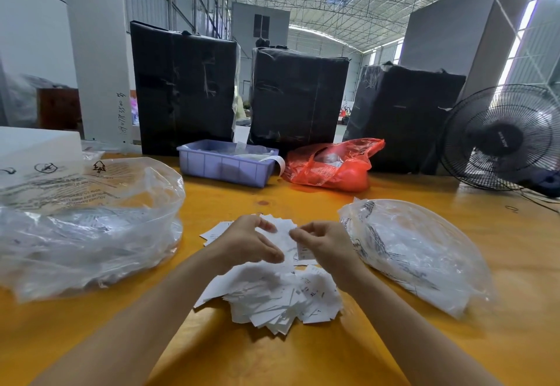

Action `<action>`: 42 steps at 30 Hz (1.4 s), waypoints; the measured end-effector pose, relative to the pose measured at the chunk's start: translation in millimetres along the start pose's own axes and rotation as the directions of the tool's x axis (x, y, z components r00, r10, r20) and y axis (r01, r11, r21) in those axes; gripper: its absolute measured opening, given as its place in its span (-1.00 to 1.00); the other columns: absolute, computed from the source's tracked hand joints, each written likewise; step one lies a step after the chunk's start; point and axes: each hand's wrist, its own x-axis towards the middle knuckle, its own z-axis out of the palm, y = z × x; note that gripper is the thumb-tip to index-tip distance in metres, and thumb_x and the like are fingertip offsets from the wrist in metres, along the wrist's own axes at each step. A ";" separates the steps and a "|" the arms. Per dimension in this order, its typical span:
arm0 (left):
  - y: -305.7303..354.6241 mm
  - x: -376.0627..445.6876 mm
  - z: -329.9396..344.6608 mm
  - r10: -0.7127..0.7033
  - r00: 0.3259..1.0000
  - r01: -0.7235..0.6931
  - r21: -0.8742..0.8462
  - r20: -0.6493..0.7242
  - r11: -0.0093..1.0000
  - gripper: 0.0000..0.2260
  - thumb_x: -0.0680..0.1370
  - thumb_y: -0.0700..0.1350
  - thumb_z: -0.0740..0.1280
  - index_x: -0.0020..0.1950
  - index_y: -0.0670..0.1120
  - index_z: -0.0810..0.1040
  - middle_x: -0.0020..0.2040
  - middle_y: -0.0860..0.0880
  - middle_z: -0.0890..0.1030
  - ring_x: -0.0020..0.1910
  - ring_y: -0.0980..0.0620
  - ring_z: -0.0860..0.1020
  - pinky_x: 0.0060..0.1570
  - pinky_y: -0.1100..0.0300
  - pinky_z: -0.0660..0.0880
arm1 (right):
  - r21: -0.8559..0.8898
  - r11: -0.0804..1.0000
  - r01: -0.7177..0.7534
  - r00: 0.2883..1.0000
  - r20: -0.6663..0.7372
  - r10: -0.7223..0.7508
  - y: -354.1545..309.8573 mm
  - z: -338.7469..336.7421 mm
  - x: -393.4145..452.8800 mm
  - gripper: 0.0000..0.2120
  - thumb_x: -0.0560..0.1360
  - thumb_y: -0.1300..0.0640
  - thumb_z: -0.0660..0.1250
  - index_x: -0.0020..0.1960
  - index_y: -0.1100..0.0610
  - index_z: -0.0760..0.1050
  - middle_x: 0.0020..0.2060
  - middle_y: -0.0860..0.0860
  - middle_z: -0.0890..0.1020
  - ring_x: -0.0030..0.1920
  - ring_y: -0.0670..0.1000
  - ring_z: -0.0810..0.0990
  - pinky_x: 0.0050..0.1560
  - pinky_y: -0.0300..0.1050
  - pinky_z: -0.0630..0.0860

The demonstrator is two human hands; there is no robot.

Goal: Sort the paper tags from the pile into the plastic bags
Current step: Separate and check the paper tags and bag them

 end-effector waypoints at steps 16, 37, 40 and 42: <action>8.8 2.0 13.6 -0.046 0.956 -0.150 -0.616 -0.290 0.774 -0.96 0.48 -0.26 0.39 -0.15 -0.23 0.61 -0.34 -0.05 0.68 -0.39 0.10 0.62 -0.43 0.36 0.51 | -0.020 0.995 -0.099 0.979 0.176 0.101 2.9 4.8 -0.7 -0.73 0.48 0.17 0.40 -0.01 0.40 0.58 -0.25 0.14 0.56 -0.26 0.07 0.47 -0.23 -0.02 0.41; 3.4 -1.4 16.2 0.006 0.991 -0.036 -0.222 -0.136 0.974 -0.96 0.44 -0.19 0.46 -0.16 -0.15 0.65 -0.30 -0.02 0.70 -0.38 0.16 0.60 -0.36 0.37 0.48 | 0.033 0.984 0.173 0.969 -0.185 -0.165 -2.7 -7.6 0.5 -0.89 0.45 0.22 0.43 -0.20 0.11 0.52 -0.26 0.14 0.65 -0.21 0.13 0.64 -0.21 -0.02 0.57; 4.1 -1.8 15.8 0.001 0.993 -0.029 -0.238 -0.116 0.971 -0.95 0.44 -0.19 0.46 -0.14 -0.16 0.65 -0.27 -0.04 0.70 -0.37 0.15 0.61 -0.38 0.38 0.48 | -0.033 0.981 0.193 0.965 -0.172 -0.196 -2.2 -7.1 0.0 -0.87 0.46 0.21 0.42 -0.21 0.08 0.50 -0.27 0.10 0.64 -0.22 0.10 0.64 -0.23 -0.02 0.56; 4.5 -2.1 15.4 -0.003 0.995 -0.023 -0.258 -0.102 0.966 -0.92 0.44 -0.20 0.46 -0.11 -0.19 0.65 -0.26 -0.06 0.70 -0.38 0.15 0.60 -0.40 0.38 0.48 | -0.041 0.978 0.205 0.963 -0.171 -0.208 -2.3 -6.6 -0.1 -0.87 0.46 0.21 0.42 -0.21 0.08 0.50 -0.28 0.06 0.64 -0.25 0.03 0.65 -0.25 -0.08 0.57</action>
